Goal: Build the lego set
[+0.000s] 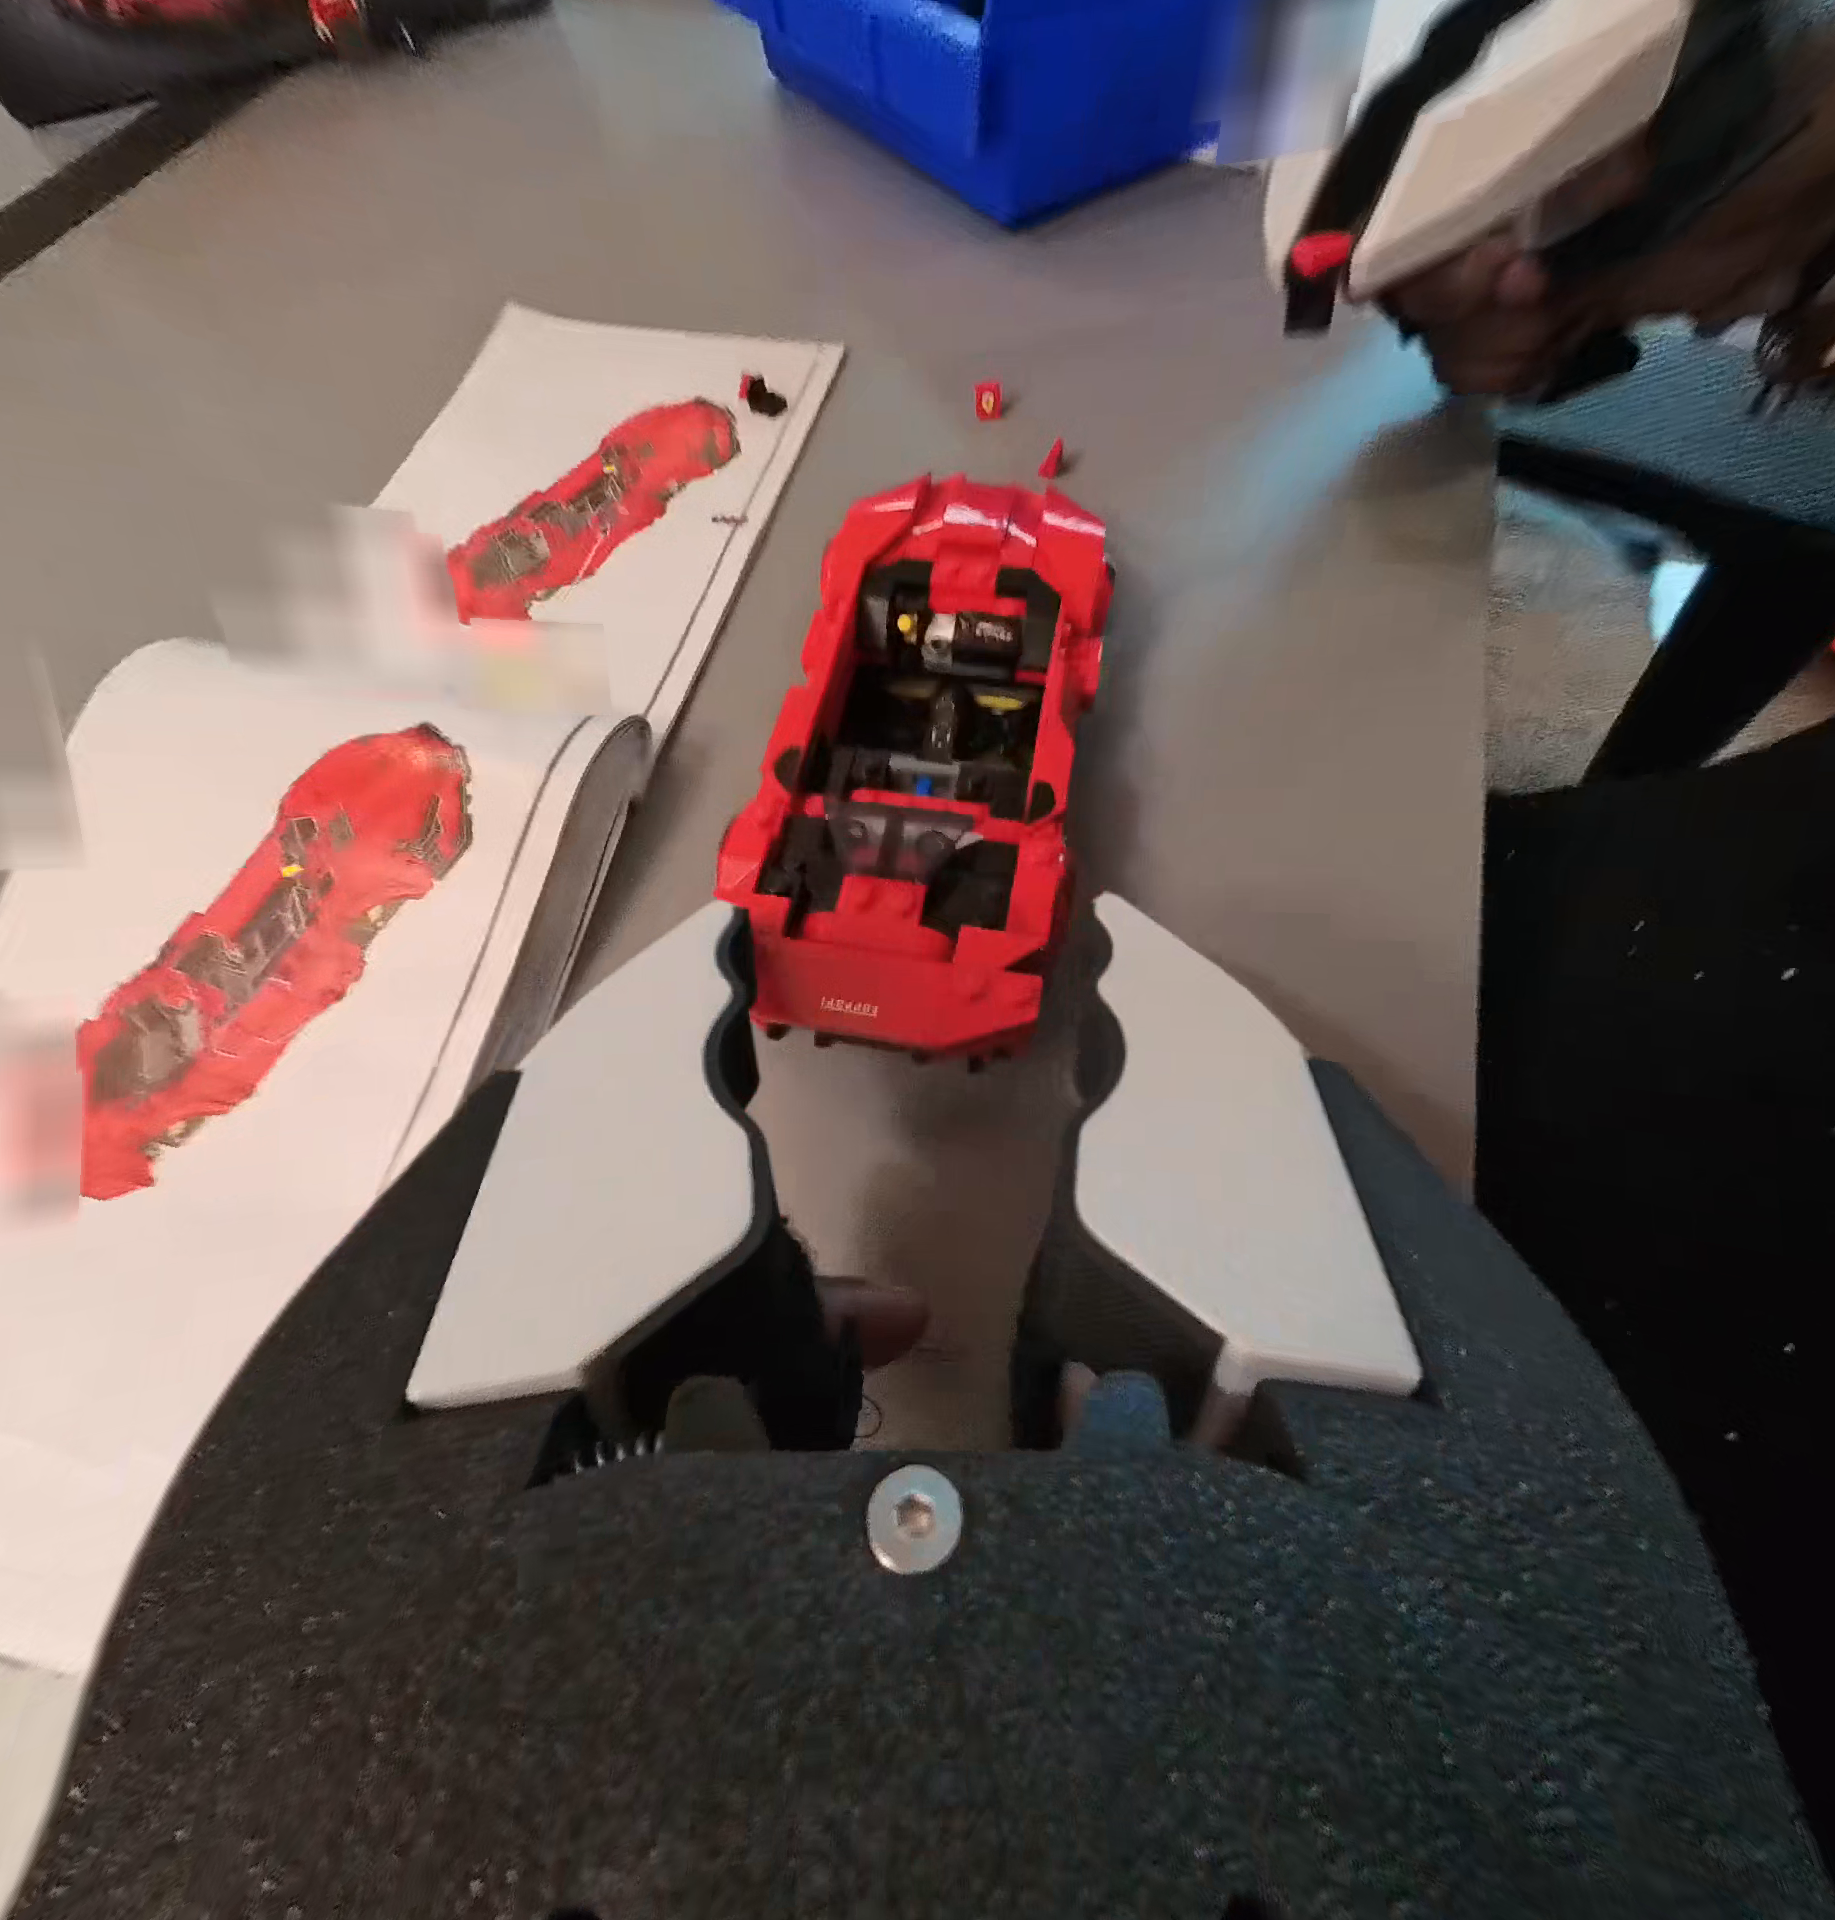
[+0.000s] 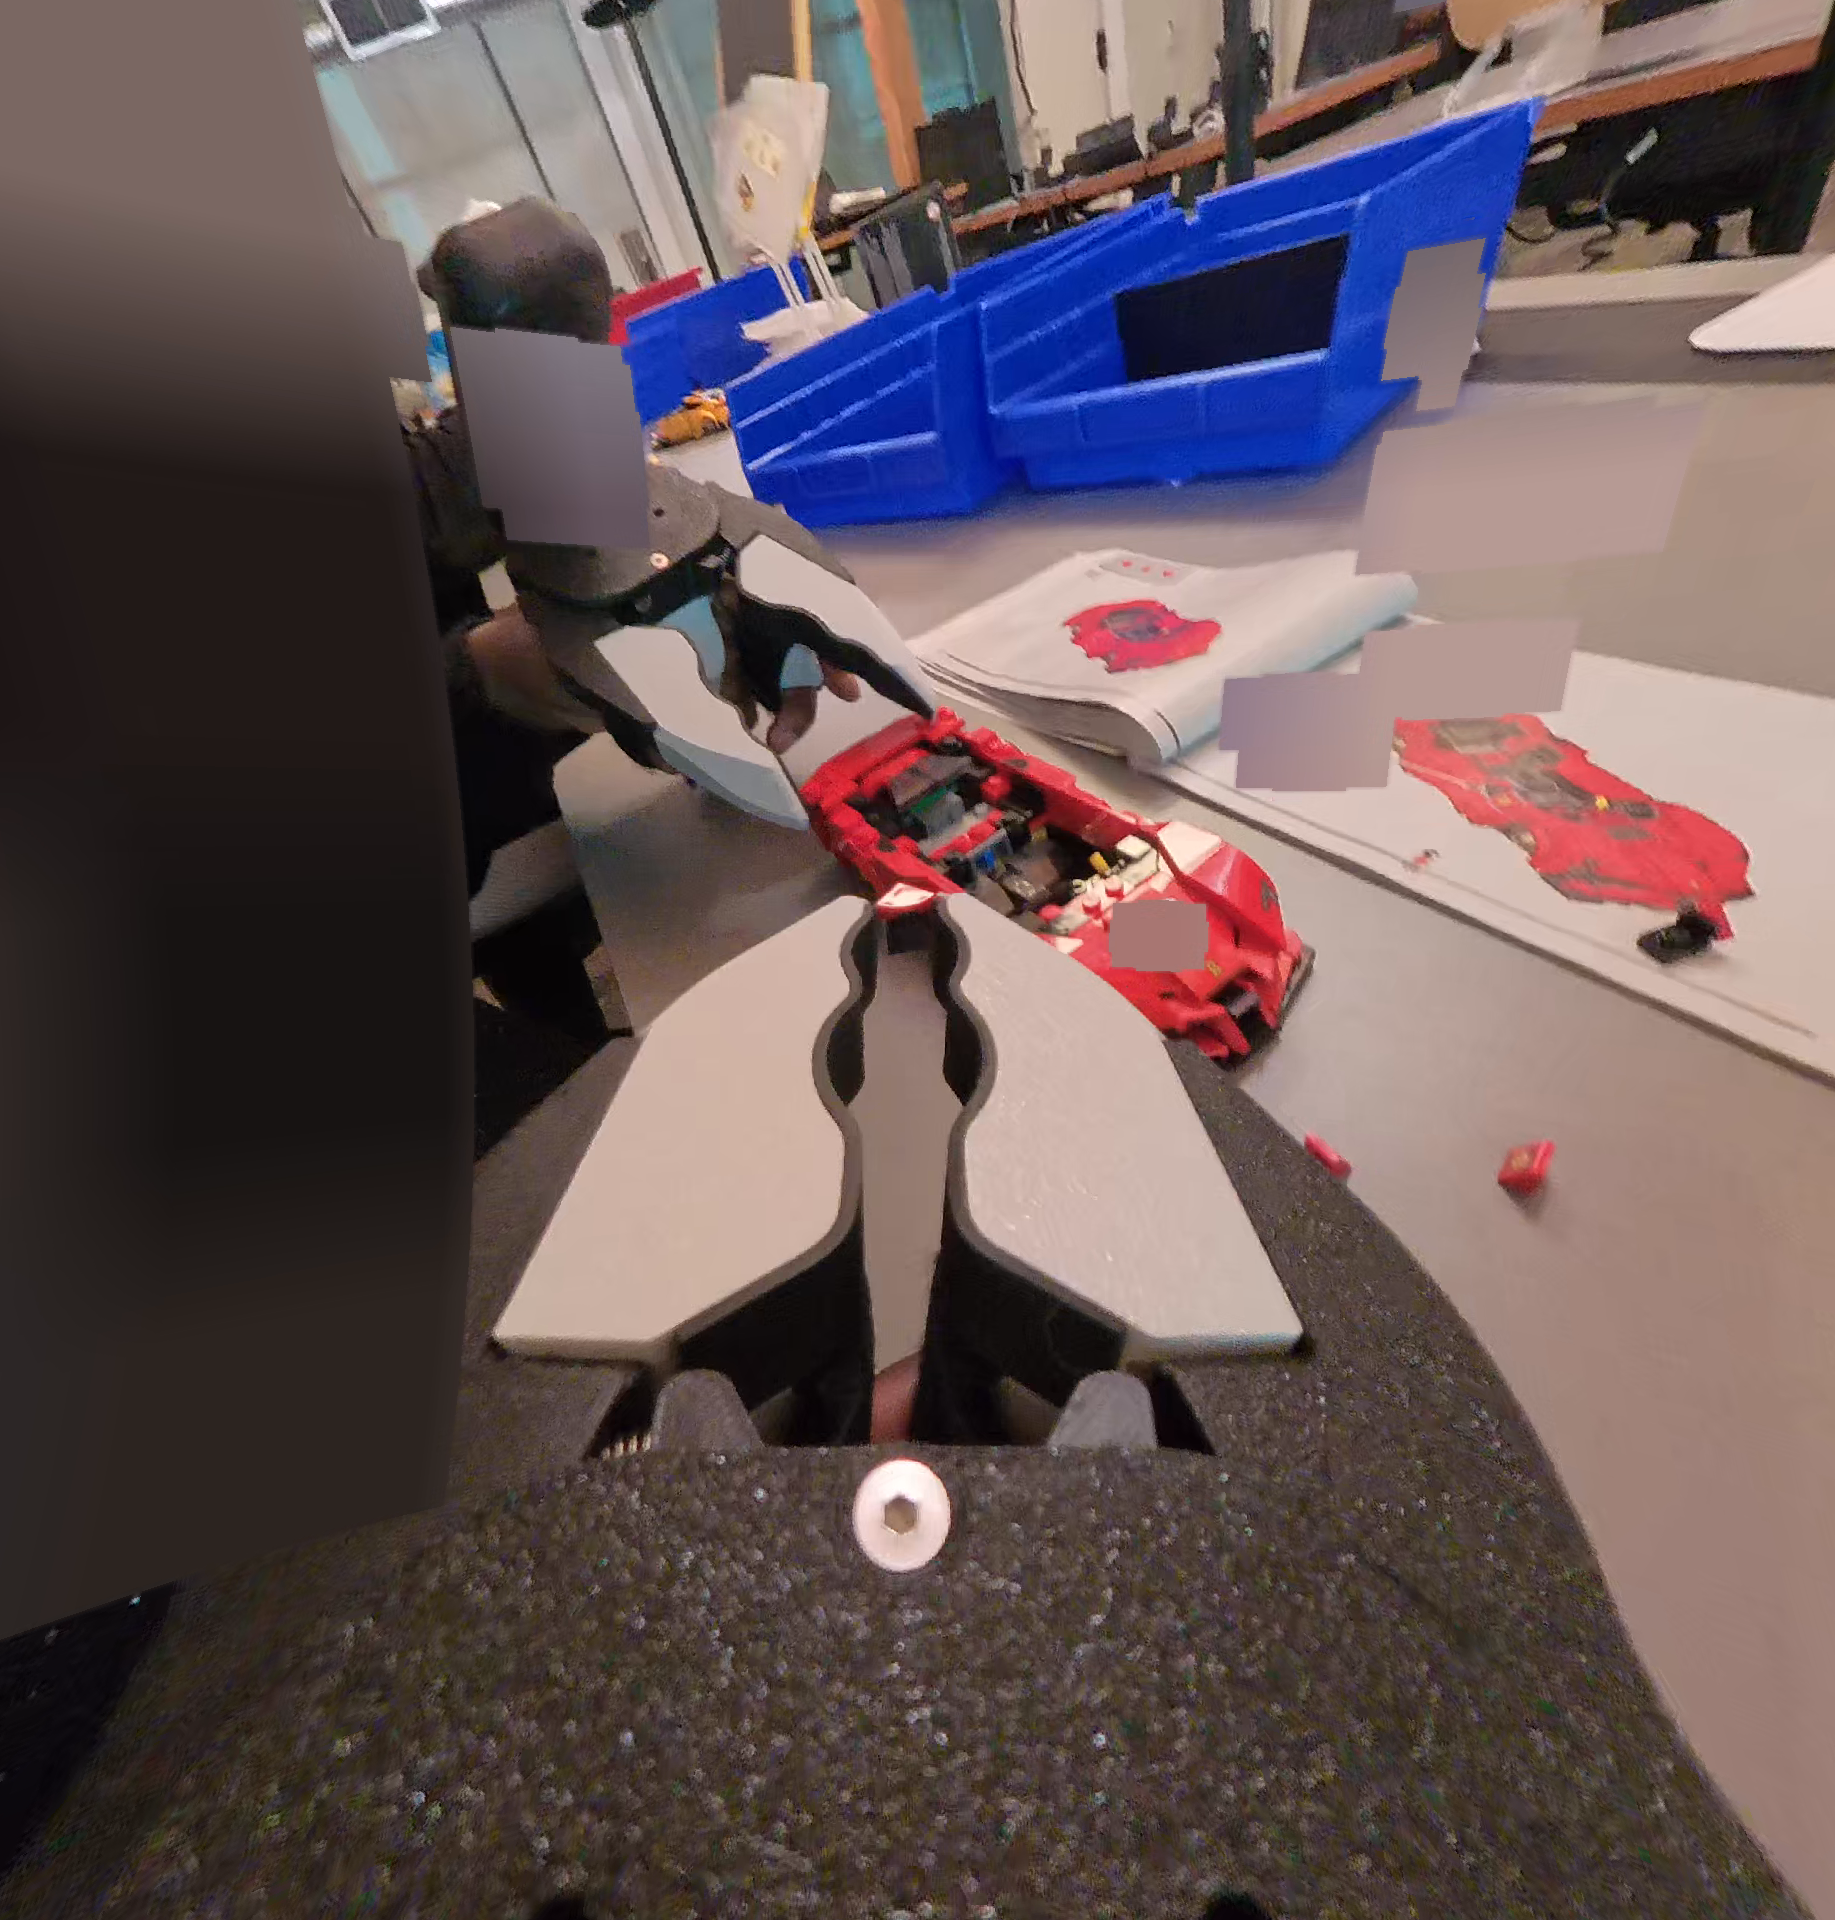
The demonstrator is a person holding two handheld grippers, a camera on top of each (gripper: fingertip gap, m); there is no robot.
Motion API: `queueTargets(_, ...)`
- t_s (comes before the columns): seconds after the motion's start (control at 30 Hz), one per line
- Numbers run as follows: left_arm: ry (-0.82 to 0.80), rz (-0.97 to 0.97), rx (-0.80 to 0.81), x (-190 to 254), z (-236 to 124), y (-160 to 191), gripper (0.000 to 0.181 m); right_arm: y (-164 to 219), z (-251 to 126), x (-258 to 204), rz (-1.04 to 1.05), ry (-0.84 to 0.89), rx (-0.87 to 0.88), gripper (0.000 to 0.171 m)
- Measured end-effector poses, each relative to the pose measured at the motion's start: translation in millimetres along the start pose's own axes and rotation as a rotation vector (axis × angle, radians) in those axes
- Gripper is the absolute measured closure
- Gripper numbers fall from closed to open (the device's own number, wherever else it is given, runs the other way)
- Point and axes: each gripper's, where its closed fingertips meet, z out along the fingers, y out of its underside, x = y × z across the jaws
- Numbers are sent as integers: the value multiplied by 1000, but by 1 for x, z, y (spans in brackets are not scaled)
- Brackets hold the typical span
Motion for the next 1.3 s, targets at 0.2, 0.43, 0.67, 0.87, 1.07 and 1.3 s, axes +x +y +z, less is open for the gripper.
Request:
queueTargets(0.2,-4,-22,7,3,0,-4,117,5,-2,5,17,21,1,162)
queueTargets(0.43,9,-97,30,-18,-16,-1,90,1,-3,7,48,20,33,162)
queueTargets(0.67,163,-76,-33,4,-1,9,91,-2,0,8,71,38,61,162)
queueTargets(0.87,177,-87,-67,21,2,12,94,1,-1,17,137,100,68,162)
queueTargets(1.07,231,-80,-91,53,2,14,99,7,-13,17,253,135,122,162)
queueTargets(1.3,299,-34,-107,83,7,11,102,8,-7,17,211,171,107,162)
